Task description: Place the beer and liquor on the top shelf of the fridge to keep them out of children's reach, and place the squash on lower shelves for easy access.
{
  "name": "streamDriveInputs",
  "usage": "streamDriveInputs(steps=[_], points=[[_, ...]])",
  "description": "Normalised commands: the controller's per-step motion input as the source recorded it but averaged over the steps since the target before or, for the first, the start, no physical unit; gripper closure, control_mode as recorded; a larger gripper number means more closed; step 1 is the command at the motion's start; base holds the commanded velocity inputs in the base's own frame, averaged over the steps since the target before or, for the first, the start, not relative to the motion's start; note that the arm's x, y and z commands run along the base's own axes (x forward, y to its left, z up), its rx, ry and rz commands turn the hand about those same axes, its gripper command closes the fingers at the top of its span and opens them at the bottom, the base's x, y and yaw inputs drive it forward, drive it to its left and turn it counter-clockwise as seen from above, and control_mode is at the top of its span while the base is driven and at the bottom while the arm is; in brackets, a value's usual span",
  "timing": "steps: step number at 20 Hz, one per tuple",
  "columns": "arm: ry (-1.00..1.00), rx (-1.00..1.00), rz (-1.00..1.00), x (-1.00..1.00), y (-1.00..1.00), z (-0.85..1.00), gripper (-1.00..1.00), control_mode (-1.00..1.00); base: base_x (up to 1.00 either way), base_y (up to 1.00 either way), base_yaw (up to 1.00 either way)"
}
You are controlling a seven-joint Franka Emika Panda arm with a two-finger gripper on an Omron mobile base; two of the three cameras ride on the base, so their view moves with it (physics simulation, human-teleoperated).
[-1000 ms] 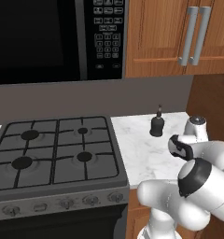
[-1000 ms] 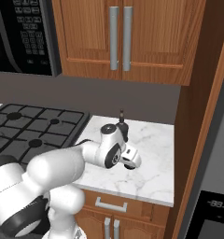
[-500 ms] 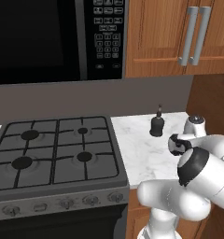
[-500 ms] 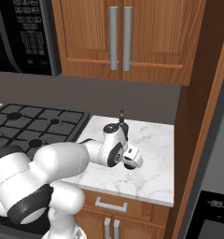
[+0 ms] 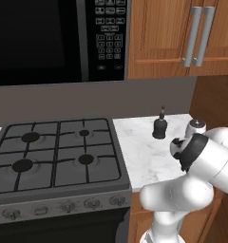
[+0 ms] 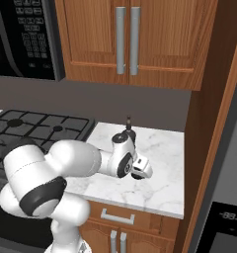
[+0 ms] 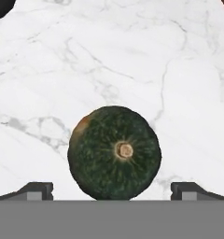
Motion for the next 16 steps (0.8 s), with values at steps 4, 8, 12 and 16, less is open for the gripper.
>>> streamDriveInputs(steps=[4, 8, 12, 16], points=[[0.00, 0.00, 0.00, 0.19, -0.12, -0.17, -1.00, -1.00, 0.00, 0.00, 0.00], [0.00, 0.00, 0.00, 0.18, -0.15, -0.17, -1.00, -1.00, 0.00, 0.00, 0.00], [0.00, 0.00, 0.00, 0.18, -0.11, -0.17, -1.00, -1.00, 0.00, 0.00, 0.00], [0.00, 0.00, 0.00, 0.13, -0.08, -0.22, 1.00, -1.00, 0.00, 0.00, 0.00]])
